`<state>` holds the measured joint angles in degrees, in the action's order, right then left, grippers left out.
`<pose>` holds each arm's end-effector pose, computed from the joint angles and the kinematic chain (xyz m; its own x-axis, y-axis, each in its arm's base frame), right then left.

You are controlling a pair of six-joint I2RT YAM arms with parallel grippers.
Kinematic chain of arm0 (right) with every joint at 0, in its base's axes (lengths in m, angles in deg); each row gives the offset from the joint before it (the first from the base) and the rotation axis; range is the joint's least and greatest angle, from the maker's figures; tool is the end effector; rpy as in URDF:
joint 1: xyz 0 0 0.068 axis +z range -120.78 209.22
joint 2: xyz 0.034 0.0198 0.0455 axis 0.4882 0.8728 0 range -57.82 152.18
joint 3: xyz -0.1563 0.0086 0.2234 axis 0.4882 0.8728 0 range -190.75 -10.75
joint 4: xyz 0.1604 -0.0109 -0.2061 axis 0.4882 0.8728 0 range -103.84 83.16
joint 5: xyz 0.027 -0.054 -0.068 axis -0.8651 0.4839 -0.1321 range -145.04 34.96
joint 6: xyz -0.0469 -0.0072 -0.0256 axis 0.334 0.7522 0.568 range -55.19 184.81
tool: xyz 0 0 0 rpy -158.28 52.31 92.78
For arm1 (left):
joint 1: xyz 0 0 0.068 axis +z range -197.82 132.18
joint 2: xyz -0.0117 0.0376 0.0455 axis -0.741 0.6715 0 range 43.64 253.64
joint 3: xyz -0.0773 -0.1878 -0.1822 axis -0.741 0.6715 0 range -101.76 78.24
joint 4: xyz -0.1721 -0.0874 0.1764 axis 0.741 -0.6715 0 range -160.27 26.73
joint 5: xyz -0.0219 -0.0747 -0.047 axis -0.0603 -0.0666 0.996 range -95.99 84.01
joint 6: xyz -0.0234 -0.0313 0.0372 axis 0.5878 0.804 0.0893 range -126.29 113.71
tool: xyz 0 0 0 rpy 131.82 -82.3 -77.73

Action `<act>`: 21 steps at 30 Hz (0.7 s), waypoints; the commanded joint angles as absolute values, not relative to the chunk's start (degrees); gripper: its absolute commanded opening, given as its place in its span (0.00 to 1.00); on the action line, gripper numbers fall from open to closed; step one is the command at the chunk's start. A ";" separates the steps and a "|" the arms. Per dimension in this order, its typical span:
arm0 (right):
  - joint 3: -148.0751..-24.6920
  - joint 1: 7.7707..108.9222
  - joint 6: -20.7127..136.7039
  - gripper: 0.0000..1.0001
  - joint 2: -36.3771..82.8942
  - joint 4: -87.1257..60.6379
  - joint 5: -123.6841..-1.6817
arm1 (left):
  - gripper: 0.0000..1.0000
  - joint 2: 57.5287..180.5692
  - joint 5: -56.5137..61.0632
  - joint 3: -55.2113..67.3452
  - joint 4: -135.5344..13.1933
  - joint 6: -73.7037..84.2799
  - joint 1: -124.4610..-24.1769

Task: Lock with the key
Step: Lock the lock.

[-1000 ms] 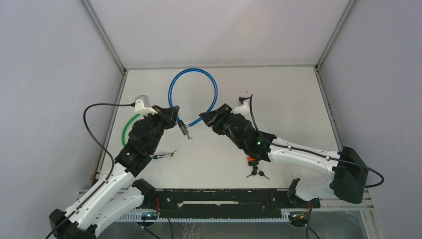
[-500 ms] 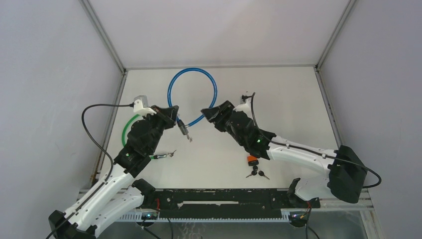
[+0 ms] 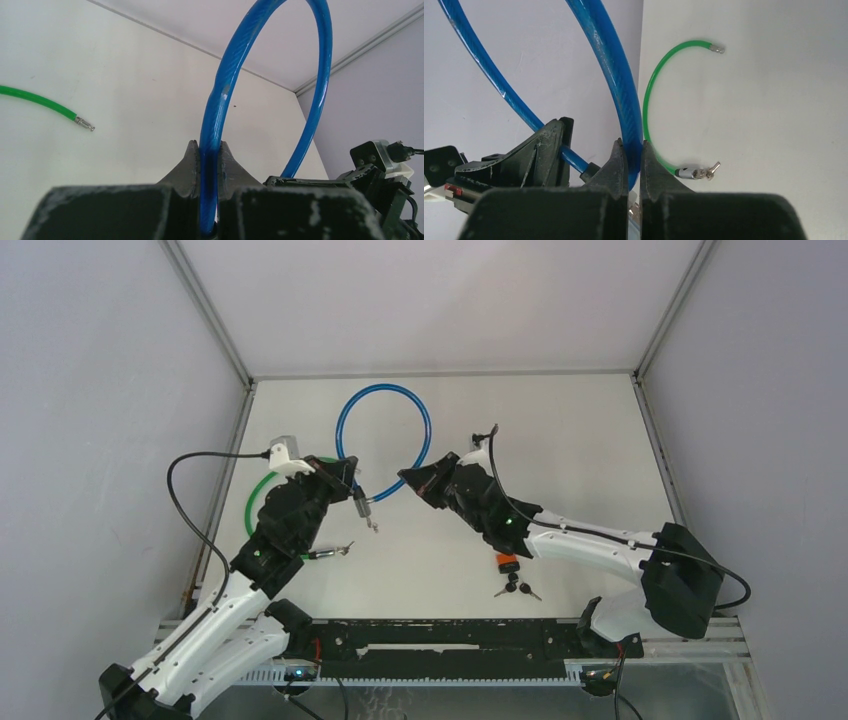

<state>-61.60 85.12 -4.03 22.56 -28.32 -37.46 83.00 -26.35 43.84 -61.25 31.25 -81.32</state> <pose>0.1899 0.2612 0.2772 -0.6362 0.6460 -0.4218 -0.0902 0.4806 0.8723 0.1506 -0.0848 0.3140 -0.1727 -0.5708 -0.8027 0.1546 0.7892 -0.5944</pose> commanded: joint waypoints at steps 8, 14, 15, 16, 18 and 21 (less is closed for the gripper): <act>-68.14 87.47 -3.66 0.00 26.29 -30.10 -44.74 | 0.00 82.88 -23.42 42.84 -54.28 32.55 -81.26; -68.10 85.53 0.08 0.10 23.31 -29.47 -44.89 | 0.00 82.17 -22.93 42.31 -56.09 32.14 -81.24; -68.07 85.49 1.03 0.24 22.64 -29.34 -44.50 | 0.00 81.98 -23.40 42.43 -56.07 32.38 -81.30; -67.91 85.49 1.76 0.32 21.97 -29.27 -44.08 | 0.00 81.88 -23.87 42.58 -56.14 32.57 -81.30; -67.33 85.51 3.08 0.43 20.69 -29.58 -43.43 | 0.00 81.49 -24.55 42.92 -55.95 33.04 -81.30; -66.80 85.32 4.32 0.54 19.19 -29.70 -43.97 | 0.00 81.10 -25.01 43.24 -55.24 33.66 -81.26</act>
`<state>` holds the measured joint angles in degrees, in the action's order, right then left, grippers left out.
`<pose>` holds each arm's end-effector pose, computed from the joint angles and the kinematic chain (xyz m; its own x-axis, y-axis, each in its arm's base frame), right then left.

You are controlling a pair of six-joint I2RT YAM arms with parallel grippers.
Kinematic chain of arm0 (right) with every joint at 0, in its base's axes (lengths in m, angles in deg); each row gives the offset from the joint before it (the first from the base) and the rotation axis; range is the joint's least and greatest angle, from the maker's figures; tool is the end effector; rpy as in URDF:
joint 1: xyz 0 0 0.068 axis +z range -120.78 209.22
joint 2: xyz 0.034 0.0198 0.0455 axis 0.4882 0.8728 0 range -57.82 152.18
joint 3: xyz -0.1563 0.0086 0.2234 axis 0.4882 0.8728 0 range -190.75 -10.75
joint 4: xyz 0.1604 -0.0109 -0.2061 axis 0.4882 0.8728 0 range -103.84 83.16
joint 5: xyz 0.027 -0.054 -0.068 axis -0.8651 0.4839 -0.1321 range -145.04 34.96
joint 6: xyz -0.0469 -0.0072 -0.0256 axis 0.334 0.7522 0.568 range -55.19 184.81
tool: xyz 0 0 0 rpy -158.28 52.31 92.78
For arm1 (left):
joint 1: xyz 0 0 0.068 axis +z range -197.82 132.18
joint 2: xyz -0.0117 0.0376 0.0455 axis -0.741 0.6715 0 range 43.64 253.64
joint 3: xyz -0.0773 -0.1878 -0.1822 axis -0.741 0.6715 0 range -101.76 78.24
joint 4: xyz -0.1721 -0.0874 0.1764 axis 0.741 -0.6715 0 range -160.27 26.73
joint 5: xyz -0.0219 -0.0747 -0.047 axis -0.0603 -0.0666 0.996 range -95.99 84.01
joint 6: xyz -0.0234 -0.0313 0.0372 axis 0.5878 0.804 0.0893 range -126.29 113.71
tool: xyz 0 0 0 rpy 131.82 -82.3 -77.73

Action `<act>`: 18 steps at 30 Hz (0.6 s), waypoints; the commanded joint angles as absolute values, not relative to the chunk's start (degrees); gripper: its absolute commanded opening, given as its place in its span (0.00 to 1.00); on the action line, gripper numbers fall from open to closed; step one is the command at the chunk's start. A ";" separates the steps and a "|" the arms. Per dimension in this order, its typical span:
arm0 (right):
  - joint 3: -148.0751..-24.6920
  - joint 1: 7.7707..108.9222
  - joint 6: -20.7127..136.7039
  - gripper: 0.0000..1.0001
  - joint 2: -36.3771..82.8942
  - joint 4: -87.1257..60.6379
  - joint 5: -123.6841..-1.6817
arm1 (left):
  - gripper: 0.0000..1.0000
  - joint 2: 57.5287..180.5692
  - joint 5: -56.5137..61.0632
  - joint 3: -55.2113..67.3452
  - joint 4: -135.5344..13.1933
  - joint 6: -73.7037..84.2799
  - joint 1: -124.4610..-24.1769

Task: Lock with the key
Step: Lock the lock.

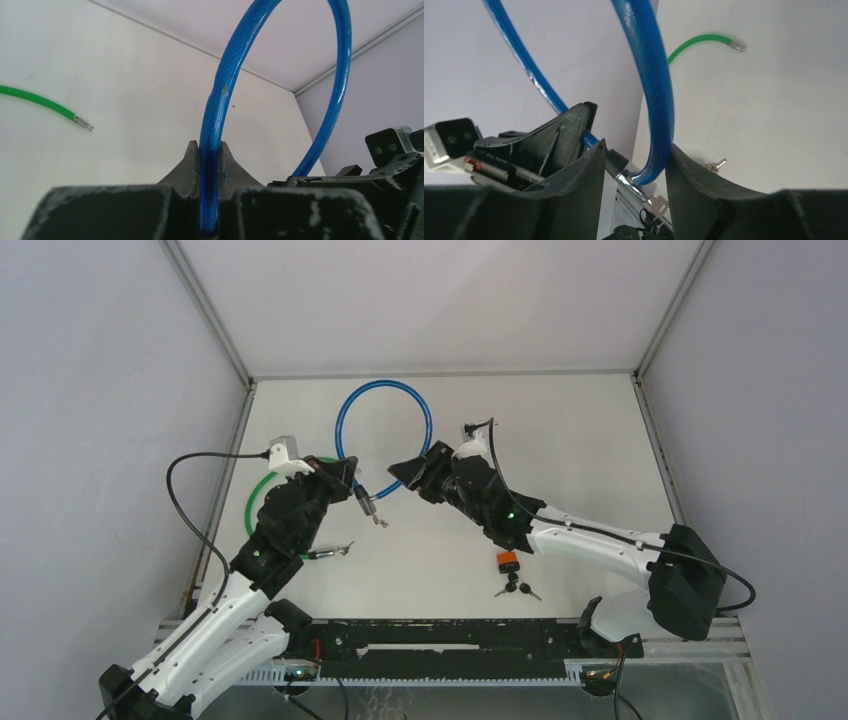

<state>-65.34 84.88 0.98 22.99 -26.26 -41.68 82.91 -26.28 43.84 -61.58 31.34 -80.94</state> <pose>0.1928 0.2675 0.2938 -0.6667 0.5720 -0.4778 -0.1778 0.5005 0.8473 0.1509 -0.0837 0.3136 -0.1726 -0.5712 -0.8025 0.1479 0.7904 -0.5945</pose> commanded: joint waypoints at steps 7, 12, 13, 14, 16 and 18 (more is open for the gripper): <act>-62.01 83.85 9.09 0.90 14.22 -31.88 -52.79 | 0.00 81.85 -22.88 40.87 -55.48 33.44 -81.01; -60.73 82.56 12.07 0.99 11.76 -28.01 -54.42 | 0.00 80.60 -21.58 41.80 -52.09 35.28 -80.71; -60.48 81.99 12.36 0.99 11.66 -27.92 -56.51 | 0.00 80.38 -21.33 42.18 -51.21 35.81 -80.72; -60.37 81.47 12.61 0.99 11.57 -27.79 -57.60 | 0.00 80.24 -21.32 42.35 -50.81 36.23 -80.73; -60.32 81.14 14.06 0.99 11.12 -27.37 -59.58 | 0.00 80.23 -21.47 42.34 -50.69 36.77 -80.70; -59.84 81.37 16.16 0.99 10.27 -27.05 -60.29 | 0.00 80.30 -21.75 42.38 -50.37 37.13 -80.62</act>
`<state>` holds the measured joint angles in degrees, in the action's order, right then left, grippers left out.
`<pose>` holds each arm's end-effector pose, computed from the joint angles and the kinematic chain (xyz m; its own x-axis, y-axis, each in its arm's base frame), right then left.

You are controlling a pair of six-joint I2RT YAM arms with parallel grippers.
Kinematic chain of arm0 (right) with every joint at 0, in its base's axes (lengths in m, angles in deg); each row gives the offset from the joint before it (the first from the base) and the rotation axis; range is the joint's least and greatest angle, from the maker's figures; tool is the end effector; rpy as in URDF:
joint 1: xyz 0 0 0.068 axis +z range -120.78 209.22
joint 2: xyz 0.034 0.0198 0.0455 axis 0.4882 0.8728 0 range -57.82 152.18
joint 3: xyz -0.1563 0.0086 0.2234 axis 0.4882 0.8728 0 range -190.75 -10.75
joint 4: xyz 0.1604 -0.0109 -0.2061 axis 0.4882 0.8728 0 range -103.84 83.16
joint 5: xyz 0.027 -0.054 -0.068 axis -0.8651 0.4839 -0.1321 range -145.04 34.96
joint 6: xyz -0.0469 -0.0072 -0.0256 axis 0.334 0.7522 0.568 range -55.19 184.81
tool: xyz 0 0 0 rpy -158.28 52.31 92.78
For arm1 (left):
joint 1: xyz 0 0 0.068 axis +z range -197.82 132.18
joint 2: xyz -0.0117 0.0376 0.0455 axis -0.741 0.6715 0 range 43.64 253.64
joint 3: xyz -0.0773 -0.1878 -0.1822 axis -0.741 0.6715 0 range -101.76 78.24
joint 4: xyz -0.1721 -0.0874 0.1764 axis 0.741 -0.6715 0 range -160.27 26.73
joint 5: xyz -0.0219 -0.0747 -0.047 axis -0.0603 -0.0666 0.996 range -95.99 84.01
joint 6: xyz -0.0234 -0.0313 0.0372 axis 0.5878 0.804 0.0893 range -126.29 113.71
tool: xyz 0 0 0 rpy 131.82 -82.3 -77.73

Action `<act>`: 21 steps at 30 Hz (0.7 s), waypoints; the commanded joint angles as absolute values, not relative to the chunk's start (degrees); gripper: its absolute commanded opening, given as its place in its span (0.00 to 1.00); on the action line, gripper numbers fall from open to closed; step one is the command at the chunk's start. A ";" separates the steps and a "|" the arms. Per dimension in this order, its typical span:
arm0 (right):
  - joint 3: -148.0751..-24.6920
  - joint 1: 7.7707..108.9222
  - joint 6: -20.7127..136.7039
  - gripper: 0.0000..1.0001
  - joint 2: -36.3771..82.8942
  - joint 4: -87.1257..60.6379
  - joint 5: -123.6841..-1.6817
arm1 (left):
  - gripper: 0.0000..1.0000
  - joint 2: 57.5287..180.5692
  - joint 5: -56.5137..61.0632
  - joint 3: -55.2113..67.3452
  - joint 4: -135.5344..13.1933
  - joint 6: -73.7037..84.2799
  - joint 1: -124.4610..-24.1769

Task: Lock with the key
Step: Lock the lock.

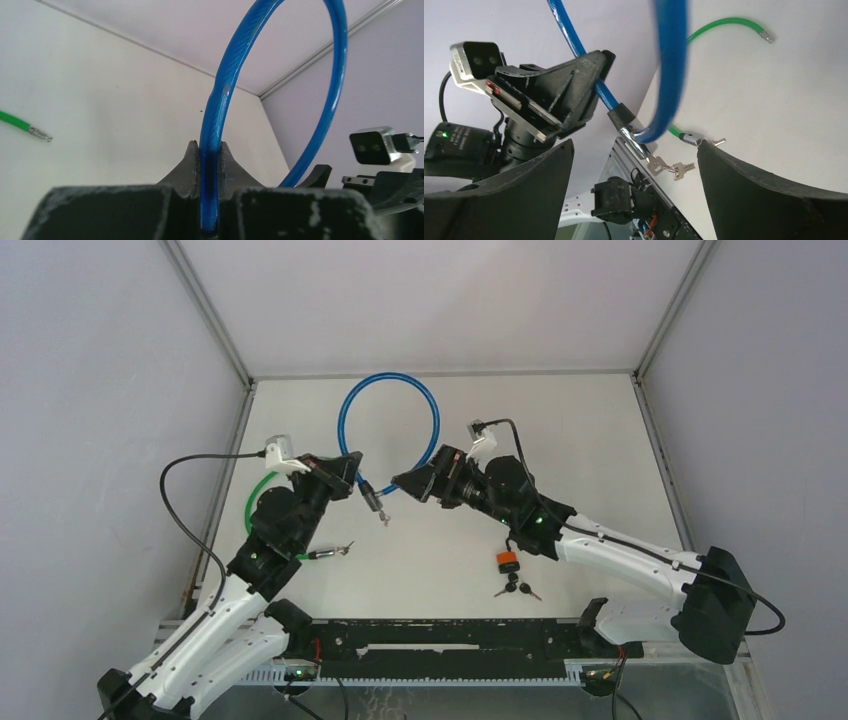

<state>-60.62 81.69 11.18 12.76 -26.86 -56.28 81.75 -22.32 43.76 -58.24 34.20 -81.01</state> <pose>0.1768 0.2313 0.3173 -0.6972 0.4138 -0.5854 -0.4123 0.4365 0.7996 0.1467 -0.0840 0.3234 -0.1728 -0.6316 -0.7558 0.2340 0.7190 -0.6544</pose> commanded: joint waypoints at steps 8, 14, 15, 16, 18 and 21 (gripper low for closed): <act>-51.87 81.95 30.62 0.96 8.32 -40.78 -73.46 | 0.00 80.93 -18.78 41.12 -49.44 38.85 -80.51; -48.13 81.66 35.24 0.92 13.37 -56.16 -79.56 | 0.00 81.06 -15.93 40.89 -48.97 40.51 -80.50; -48.11 81.68 34.64 0.92 14.49 -58.65 -80.66 | 0.00 81.18 -15.49 40.77 -48.92 40.66 -80.49; -48.10 81.62 33.87 0.91 15.44 -60.69 -81.11 | 0.00 81.33 -15.15 40.58 -49.15 40.90 -80.45; -48.27 81.78 32.87 0.90 17.58 -63.37 -80.47 | 0.00 81.64 -14.19 40.45 -48.49 41.52 -80.48; -48.28 82.32 33.80 0.87 18.92 -65.96 -78.23 | 0.00 82.05 -13.58 40.45 -47.57 42.36 -80.47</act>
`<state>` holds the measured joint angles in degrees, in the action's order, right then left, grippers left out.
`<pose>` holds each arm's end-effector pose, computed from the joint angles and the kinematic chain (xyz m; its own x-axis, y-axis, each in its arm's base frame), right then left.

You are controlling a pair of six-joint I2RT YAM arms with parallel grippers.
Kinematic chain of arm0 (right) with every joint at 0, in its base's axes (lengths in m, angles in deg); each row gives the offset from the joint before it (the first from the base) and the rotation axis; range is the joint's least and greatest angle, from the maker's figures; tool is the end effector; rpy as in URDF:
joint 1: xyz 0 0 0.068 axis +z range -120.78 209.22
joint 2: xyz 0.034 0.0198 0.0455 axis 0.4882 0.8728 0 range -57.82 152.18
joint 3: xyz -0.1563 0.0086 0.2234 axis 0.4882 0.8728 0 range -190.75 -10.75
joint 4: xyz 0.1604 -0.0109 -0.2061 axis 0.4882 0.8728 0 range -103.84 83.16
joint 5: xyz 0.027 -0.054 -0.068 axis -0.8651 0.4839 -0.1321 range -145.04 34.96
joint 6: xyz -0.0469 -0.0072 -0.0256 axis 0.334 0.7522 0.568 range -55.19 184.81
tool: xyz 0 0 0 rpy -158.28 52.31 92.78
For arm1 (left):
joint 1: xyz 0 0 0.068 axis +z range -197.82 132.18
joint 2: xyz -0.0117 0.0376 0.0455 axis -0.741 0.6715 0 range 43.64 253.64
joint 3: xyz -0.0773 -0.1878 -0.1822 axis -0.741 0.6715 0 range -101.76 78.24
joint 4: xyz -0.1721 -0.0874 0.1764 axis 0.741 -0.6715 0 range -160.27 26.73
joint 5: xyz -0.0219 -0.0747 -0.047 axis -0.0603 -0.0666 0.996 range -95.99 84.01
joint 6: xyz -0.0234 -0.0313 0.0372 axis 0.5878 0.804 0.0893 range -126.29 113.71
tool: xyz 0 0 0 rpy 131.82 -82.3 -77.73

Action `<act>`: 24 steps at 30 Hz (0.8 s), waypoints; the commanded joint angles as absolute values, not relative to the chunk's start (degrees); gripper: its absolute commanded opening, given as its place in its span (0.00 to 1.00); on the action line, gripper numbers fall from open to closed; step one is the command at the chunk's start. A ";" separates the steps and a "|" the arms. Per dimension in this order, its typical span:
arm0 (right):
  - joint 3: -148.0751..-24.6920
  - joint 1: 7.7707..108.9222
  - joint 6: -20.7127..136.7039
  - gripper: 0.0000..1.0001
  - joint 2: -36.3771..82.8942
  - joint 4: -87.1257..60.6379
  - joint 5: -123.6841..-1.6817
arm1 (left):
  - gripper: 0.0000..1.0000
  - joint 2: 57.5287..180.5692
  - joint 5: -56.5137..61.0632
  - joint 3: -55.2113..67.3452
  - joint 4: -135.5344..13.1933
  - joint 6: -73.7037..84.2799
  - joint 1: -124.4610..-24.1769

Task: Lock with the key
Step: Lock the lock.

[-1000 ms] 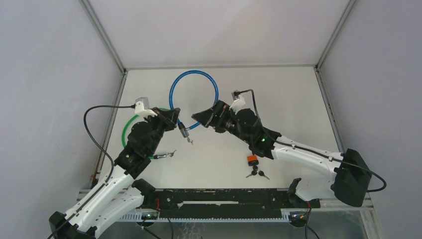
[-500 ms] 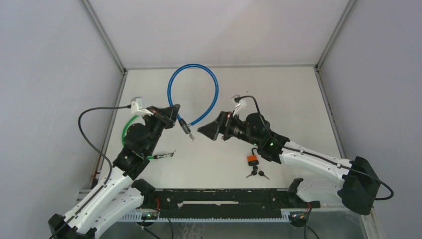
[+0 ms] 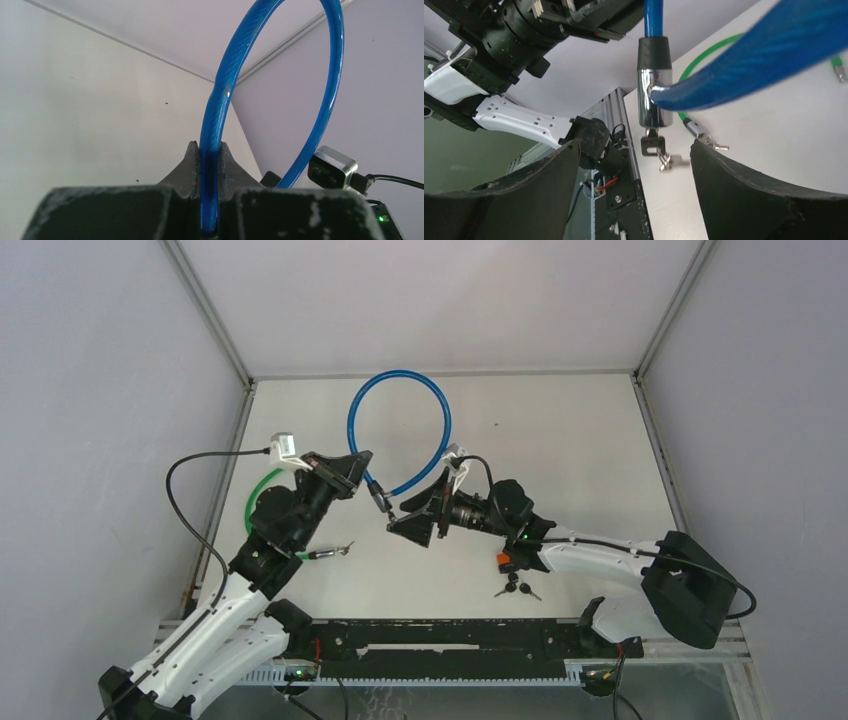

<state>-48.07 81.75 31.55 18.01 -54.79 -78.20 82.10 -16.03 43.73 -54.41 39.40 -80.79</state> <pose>0.1660 0.2395 0.2684 -0.5096 0.1640 -0.8447 -0.8243 0.1883 0.5339 0.1464 -0.0876 0.3300 -0.2290 -0.6914 -0.6852 0.3240 0.6097 -0.7234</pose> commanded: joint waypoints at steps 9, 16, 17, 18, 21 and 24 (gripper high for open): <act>-47.49 83.16 36.48 0.84 22.98 -74.83 -75.10 | 0.00 81.15 -13.61 39.48 -48.38 42.02 -80.51; -48.46 83.29 38.69 0.79 25.35 -75.89 -74.43 | 0.00 80.08 -12.67 40.04 -47.82 43.34 -80.45; -48.60 83.32 38.70 0.77 25.90 -76.49 -74.94 | 0.00 80.01 -12.60 40.15 -47.73 43.52 -80.47; -48.75 83.35 38.67 0.74 26.63 -77.22 -75.32 | 0.00 80.03 -12.65 40.32 -47.65 43.64 -80.47; -49.13 83.43 37.72 0.69 28.01 -79.81 -76.21 | 0.00 80.00 -12.50 40.98 -46.83 44.45 -80.47; -49.33 83.70 37.29 0.65 28.88 -81.36 -76.57 | 0.00 79.89 -12.58 41.76 -45.98 44.85 -80.46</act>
